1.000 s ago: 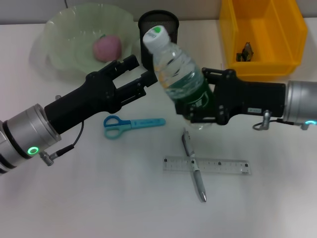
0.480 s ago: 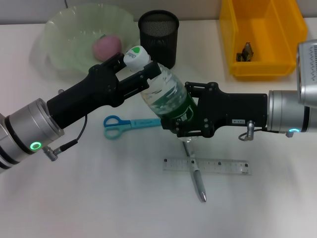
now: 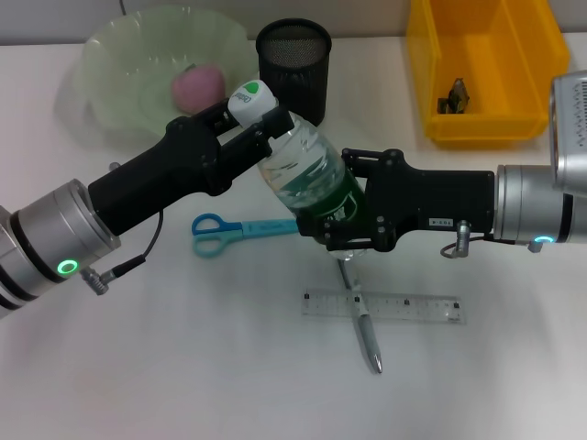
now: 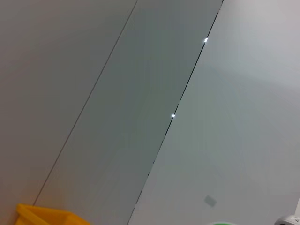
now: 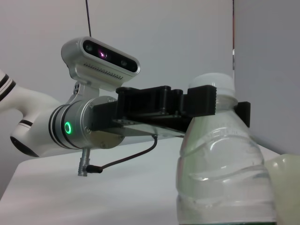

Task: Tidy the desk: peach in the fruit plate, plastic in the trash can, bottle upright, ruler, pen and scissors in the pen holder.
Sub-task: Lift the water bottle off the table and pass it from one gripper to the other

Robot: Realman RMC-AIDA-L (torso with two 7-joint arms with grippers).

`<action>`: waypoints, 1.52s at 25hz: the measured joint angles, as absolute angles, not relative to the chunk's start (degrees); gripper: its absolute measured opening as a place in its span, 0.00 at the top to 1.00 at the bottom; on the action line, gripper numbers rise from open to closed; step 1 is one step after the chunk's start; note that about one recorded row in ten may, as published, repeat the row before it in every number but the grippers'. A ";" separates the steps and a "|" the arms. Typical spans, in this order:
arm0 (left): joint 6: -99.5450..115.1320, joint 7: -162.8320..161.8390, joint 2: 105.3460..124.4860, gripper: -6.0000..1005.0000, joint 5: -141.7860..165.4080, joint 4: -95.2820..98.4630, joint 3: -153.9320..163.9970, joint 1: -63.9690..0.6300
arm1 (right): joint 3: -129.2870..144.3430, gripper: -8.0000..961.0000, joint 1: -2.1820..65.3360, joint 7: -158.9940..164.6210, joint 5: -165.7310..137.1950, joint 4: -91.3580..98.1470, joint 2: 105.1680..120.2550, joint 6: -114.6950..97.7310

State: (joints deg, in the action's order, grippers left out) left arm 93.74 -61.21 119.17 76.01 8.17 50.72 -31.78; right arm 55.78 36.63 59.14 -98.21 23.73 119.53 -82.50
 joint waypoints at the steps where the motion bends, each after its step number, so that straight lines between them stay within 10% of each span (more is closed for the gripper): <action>1: 93.74 -61.21 119.17 0.39 76.01 8.17 50.72 -31.78 | 55.78 0.21 36.63 59.14 -98.21 23.73 119.53 -82.50; 9: 93.71 -61.71 119.12 0.56 75.78 8.17 50.71 -32.25 | 55.45 0.21 36.73 59.48 -98.16 23.72 119.53 -82.53; 38: 93.13 -62.43 118.97 0.56 74.49 8.34 50.63 -32.80 | 55.83 0.21 37.78 63.15 -98.09 24.64 119.35 -80.56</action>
